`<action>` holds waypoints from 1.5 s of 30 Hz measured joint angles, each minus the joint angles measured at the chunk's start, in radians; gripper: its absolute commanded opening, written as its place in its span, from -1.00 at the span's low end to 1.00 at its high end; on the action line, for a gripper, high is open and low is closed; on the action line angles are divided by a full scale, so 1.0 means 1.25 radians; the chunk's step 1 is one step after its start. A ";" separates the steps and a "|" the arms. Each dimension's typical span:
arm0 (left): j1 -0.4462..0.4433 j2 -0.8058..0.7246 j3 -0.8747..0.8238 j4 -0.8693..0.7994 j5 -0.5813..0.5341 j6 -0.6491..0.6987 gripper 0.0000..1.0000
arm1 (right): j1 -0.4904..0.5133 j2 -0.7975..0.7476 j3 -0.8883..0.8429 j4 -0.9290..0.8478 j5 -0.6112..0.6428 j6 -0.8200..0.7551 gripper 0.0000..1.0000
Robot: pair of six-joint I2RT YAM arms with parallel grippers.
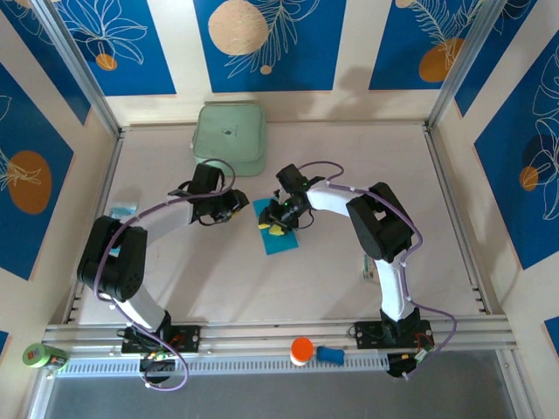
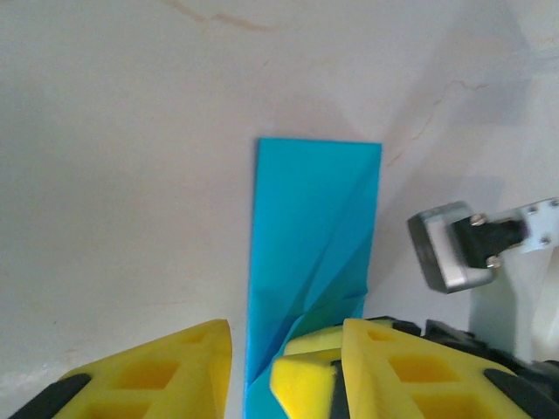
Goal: Fold a paper plane with a square sheet of paper (pick it up from the middle)
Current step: Fold the triangle a second time at the center of the table.
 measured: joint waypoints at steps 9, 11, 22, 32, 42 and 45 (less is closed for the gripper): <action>-0.054 0.000 -0.045 0.012 0.028 -0.026 -0.49 | 0.000 0.000 0.000 0.000 -0.002 -0.001 -0.22; -0.066 0.000 -0.051 0.015 0.032 -0.030 -0.52 | 0.000 0.000 -0.001 -0.001 0.001 -0.003 -0.34; -0.114 0.042 -0.054 0.066 0.049 -0.058 -0.69 | -0.001 0.003 -0.009 -0.009 0.025 -0.017 -0.92; -0.121 0.106 -0.025 0.063 0.048 -0.063 -0.82 | -0.001 0.003 -0.009 -0.009 0.025 -0.018 -0.96; -0.139 0.126 -0.004 0.005 -0.010 -0.055 -0.88 | -0.004 0.003 -0.014 -0.001 0.016 -0.018 -0.97; -0.141 0.128 0.005 -0.007 -0.023 -0.047 -0.90 | -0.005 0.003 -0.017 0.004 0.011 -0.018 -0.97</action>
